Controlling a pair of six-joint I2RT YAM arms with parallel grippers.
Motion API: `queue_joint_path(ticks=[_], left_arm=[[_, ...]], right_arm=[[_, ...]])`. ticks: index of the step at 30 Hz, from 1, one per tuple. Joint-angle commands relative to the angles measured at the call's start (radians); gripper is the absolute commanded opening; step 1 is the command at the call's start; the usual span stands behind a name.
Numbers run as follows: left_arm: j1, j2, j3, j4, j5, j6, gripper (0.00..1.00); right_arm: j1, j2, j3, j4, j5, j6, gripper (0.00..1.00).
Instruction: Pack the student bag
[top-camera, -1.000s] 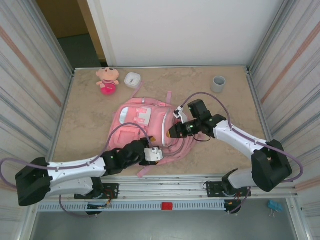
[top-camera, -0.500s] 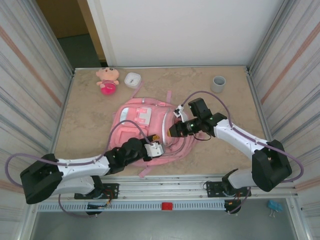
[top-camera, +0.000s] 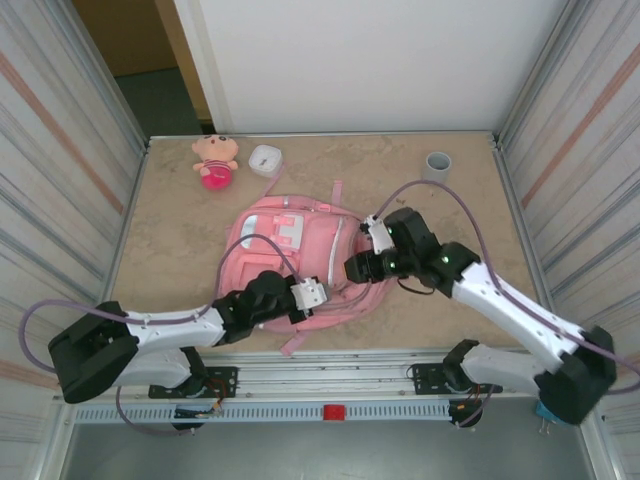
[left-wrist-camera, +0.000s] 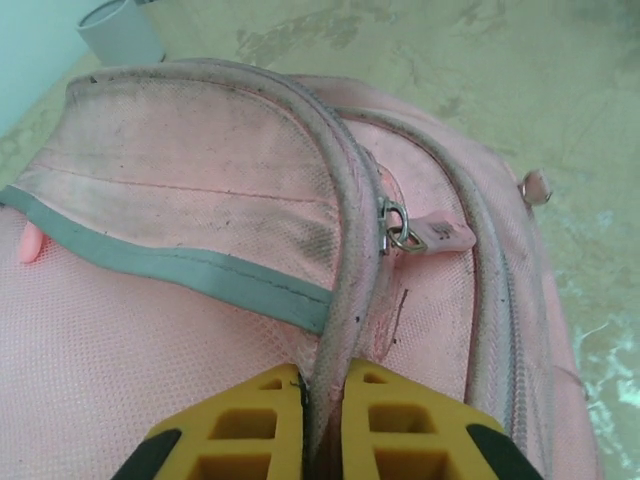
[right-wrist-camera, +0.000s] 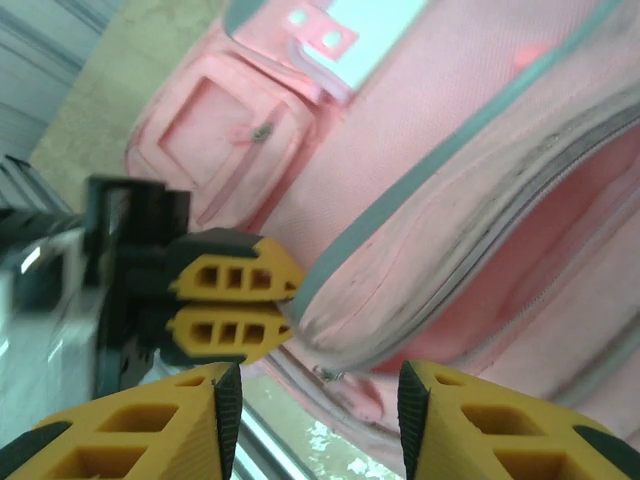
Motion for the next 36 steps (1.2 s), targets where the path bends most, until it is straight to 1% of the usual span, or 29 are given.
queue_joint_path(ticks=[1,4,6,8,11,14,16,21,28,32,35,36], left_arm=[[0.051,-0.04,0.044,-0.006,0.122,-0.127,0.03],[0.082,-0.035,0.087,-0.086,0.188,-0.171,0.02],[0.09,-0.018,0.117,-0.13,0.217,-0.183,0.02],[0.094,0.003,0.133,-0.141,0.244,-0.194,0.02],[0.1,0.037,0.15,-0.133,0.253,-0.222,0.02],[0.107,0.066,0.166,-0.13,0.29,-0.232,0.02],[0.107,0.08,0.175,-0.128,0.306,-0.237,0.02],[0.107,0.098,0.186,-0.121,0.32,-0.247,0.02],[0.111,0.082,0.178,-0.113,0.316,-0.253,0.02],[0.111,0.068,0.165,-0.103,0.308,-0.255,0.03],[0.114,0.055,0.158,-0.102,0.303,-0.255,0.03],[0.113,0.05,0.156,-0.103,0.301,-0.255,0.03]], right_arm=[[0.132,-0.103,-0.099,-0.086,0.377,0.041,0.47],[0.246,-0.154,-0.201,-0.006,0.442,0.048,0.47],[0.313,-0.161,-0.253,0.086,0.472,0.007,0.47],[0.36,-0.151,-0.285,0.161,0.504,-0.045,0.48],[0.39,-0.126,-0.305,0.238,0.542,-0.102,0.5],[0.389,-0.118,-0.324,0.306,0.559,-0.141,0.53],[0.376,-0.112,-0.332,0.348,0.548,-0.162,0.55],[0.292,-0.066,-0.331,0.396,0.418,-0.173,0.55],[0.256,-0.01,-0.331,0.389,0.379,-0.191,0.56],[0.217,0.041,-0.305,0.334,0.332,-0.218,0.58],[0.199,0.073,-0.285,0.309,0.358,-0.224,0.57],[0.192,0.081,-0.279,0.302,0.375,-0.218,0.55]])
